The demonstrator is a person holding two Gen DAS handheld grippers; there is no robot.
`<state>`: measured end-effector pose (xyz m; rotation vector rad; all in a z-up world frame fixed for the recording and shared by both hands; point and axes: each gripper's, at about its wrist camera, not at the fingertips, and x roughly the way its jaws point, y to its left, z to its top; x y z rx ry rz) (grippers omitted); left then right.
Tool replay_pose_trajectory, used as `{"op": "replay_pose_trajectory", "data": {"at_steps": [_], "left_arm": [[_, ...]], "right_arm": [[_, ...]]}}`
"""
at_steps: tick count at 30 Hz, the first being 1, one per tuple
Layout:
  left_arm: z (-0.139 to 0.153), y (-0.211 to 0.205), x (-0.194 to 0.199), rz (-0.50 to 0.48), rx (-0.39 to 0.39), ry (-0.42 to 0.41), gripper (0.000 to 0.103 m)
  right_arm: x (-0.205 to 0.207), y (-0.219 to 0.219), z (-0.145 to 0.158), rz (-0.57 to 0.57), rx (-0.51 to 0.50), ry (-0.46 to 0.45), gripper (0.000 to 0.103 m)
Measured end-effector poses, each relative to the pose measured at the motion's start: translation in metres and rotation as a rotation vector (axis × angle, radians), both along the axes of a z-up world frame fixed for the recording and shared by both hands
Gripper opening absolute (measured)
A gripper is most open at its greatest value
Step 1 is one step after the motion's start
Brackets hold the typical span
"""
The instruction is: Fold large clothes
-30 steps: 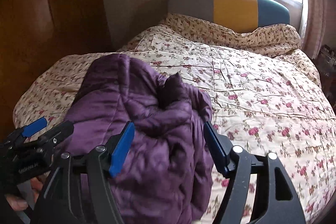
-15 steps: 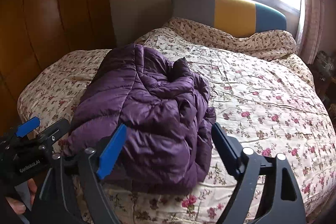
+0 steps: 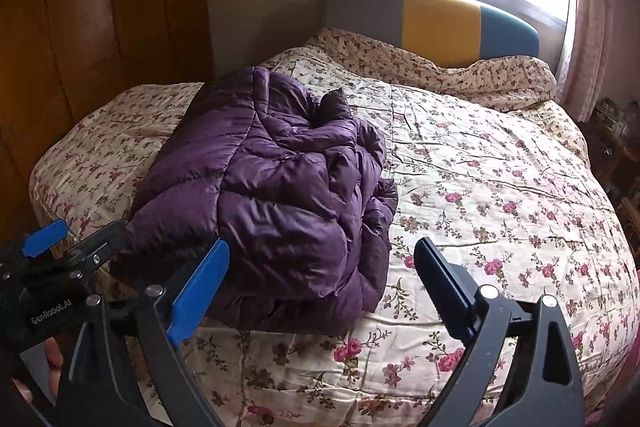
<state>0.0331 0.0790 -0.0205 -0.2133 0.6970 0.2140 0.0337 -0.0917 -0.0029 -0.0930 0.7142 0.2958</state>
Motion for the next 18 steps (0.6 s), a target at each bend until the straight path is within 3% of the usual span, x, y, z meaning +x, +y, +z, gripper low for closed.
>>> {"op": "replay_pose_trajectory", "data": {"at_steps": [8, 16, 18], "left_arm": [[0.004, -0.005, -0.004, 0.043, 0.067, 0.020, 0.100], [0.005, 0.005, -0.010, 0.067, 0.006, -0.005, 0.100], [0.004, 0.006, -0.009, 0.082, 0.022, 0.000, 0.100]], "right_arm": [[-0.003, 0.012, -0.001, 0.031, -0.010, 0.000, 0.098], [-0.007, 0.021, -0.001, 0.048, -0.037, -0.018, 0.100], [-0.007, 0.023, -0.003, 0.052, -0.037, -0.015, 0.100]]}}
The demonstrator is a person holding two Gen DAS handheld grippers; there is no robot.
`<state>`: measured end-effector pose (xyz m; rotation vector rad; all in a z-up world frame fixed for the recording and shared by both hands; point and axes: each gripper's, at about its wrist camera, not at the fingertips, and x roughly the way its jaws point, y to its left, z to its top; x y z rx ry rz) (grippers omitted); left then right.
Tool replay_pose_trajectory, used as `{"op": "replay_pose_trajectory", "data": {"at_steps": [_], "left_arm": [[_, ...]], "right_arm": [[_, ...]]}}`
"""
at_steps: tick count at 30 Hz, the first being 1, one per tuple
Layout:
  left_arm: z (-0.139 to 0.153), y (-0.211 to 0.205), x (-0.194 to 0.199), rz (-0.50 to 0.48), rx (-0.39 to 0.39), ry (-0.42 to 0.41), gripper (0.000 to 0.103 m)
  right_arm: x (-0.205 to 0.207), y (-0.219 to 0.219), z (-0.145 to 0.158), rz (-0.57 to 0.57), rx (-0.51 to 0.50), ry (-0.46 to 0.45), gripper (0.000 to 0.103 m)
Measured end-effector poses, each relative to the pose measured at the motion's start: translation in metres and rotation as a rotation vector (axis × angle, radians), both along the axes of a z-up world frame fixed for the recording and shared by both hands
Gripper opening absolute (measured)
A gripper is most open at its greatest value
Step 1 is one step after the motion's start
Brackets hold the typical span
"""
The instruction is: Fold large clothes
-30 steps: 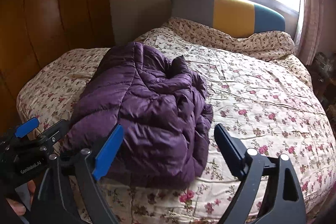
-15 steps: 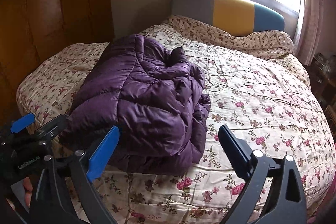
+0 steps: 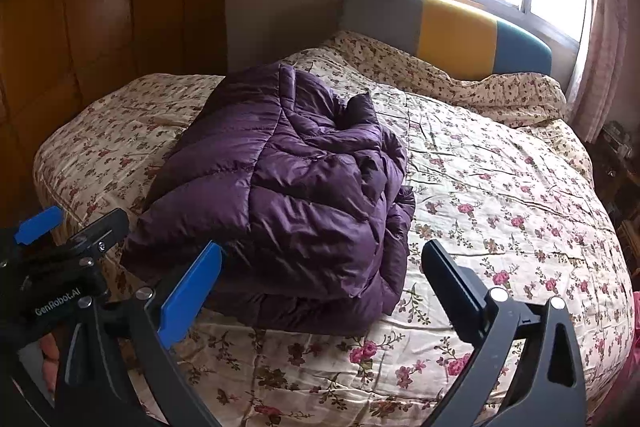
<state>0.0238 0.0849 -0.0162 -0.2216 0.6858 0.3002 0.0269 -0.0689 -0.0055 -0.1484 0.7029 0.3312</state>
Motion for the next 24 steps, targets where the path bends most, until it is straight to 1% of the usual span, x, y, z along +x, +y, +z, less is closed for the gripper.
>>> {"op": "replay_pose_trajectory", "data": {"at_steps": [6, 9, 14, 19, 24], "left_arm": [[-0.001, -0.008, -0.002, 0.016, 0.068, 0.007, 0.100], [-0.001, -0.006, -0.001, 0.014, 0.052, 0.016, 0.100], [-0.002, -0.004, -0.001, 0.027, 0.053, 0.028, 0.100], [0.000, -0.004, -0.003, 0.031, 0.062, 0.019, 0.100], [0.004, -0.009, -0.005, 0.027, 0.069, 0.005, 0.100]], "right_arm": [[0.002, -0.003, -0.003, -0.008, 0.004, 0.008, 0.100], [0.002, -0.004, -0.004, -0.011, 0.004, 0.008, 0.100], [0.004, -0.009, -0.006, -0.020, 0.023, 0.022, 0.100], [0.004, -0.012, -0.002, -0.036, 0.035, 0.013, 0.100], [0.006, -0.016, -0.005, -0.062, 0.030, 0.035, 0.100]]}}
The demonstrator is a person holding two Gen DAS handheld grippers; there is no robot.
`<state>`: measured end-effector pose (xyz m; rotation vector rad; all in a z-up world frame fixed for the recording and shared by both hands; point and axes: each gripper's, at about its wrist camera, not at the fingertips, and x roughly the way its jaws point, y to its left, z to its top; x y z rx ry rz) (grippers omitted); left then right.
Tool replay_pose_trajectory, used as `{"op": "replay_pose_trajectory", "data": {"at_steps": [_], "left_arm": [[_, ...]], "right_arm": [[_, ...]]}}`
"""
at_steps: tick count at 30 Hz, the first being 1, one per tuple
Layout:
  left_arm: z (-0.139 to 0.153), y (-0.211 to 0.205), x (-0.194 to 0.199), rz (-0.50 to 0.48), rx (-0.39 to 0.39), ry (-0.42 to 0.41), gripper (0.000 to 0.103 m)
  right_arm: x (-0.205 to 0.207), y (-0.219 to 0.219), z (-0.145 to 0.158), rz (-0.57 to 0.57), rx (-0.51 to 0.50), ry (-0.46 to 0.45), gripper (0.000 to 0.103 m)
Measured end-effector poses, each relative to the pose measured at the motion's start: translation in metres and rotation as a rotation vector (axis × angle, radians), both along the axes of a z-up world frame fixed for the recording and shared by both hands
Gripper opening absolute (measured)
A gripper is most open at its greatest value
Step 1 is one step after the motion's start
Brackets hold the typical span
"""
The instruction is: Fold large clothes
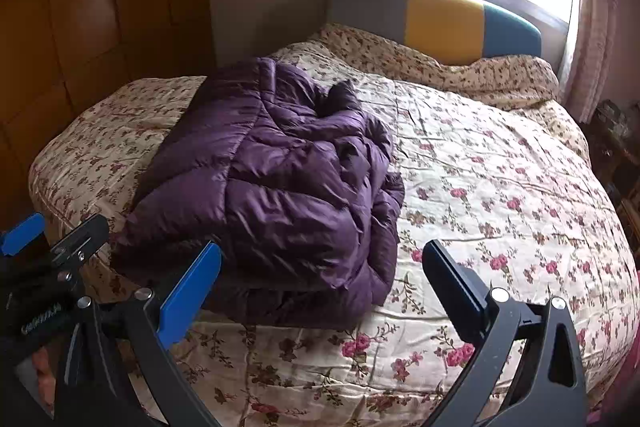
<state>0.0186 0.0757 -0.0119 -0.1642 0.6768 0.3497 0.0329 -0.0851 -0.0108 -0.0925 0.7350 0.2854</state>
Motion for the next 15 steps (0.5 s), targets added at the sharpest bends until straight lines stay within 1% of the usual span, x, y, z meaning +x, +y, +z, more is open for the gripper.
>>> {"op": "replay_pose_trajectory", "data": {"at_steps": [4, 10, 15], "left_arm": [[0.002, -0.010, 0.000, -0.030, 0.032, -0.004, 0.100], [0.001, -0.016, 0.000, -0.048, 0.028, 0.003, 0.100], [0.002, -0.024, 0.002, -0.062, 0.054, 0.008, 0.100]], "right_arm": [[0.001, -0.007, -0.002, -0.021, 0.002, 0.008, 0.100], [0.000, -0.013, -0.003, -0.034, -0.002, 0.008, 0.100], [-0.001, -0.020, -0.002, -0.049, 0.004, 0.006, 0.100]]}}
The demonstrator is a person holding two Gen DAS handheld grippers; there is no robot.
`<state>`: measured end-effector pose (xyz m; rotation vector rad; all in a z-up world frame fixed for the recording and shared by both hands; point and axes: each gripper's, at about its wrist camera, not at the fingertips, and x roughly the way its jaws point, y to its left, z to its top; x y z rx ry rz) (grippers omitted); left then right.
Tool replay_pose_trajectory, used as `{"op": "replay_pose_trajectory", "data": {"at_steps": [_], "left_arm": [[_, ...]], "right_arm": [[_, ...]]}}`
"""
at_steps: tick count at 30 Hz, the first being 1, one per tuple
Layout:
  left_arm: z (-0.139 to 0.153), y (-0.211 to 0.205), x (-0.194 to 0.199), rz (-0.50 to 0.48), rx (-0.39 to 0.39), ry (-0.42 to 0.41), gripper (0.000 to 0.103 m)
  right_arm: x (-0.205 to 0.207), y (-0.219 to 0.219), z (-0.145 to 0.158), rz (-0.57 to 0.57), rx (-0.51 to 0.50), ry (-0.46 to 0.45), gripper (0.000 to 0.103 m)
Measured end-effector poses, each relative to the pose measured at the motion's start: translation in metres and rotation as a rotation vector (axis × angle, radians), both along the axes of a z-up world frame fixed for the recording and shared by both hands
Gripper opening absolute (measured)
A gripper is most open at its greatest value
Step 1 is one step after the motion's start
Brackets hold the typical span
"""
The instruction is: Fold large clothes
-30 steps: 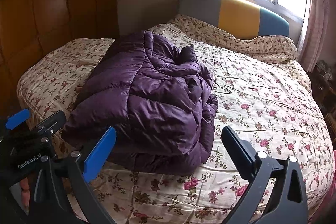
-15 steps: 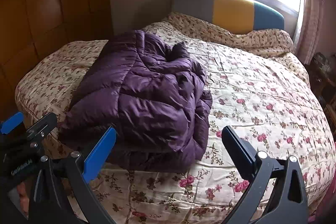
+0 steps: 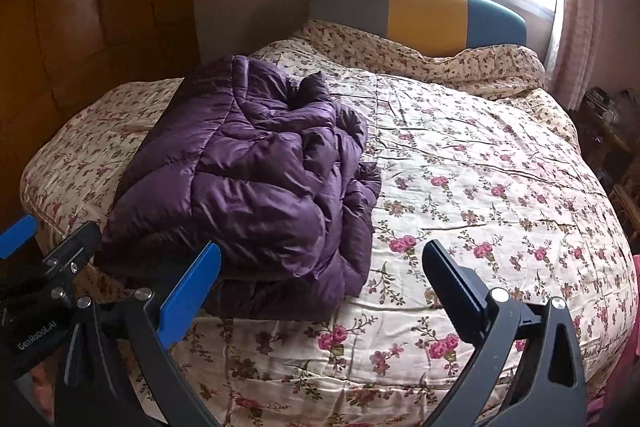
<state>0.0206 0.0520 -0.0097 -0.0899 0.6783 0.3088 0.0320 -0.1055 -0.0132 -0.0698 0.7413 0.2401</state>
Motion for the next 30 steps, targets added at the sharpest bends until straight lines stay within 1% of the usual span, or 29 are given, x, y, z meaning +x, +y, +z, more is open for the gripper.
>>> {"op": "replay_pose_trajectory", "data": {"at_steps": [8, 18, 30], "left_arm": [[-0.001, -0.010, 0.004, -0.027, 0.015, 0.014, 0.100], [0.001, -0.019, 0.006, -0.039, 0.024, 0.018, 0.100], [-0.001, -0.018, 0.008, -0.038, 0.010, 0.030, 0.100]], "right_arm": [[0.001, -0.008, -0.001, -0.010, -0.002, 0.005, 0.100], [0.001, -0.021, -0.002, -0.032, 0.001, 0.005, 0.101], [0.002, -0.021, -0.005, -0.034, -0.003, 0.013, 0.101]]}}
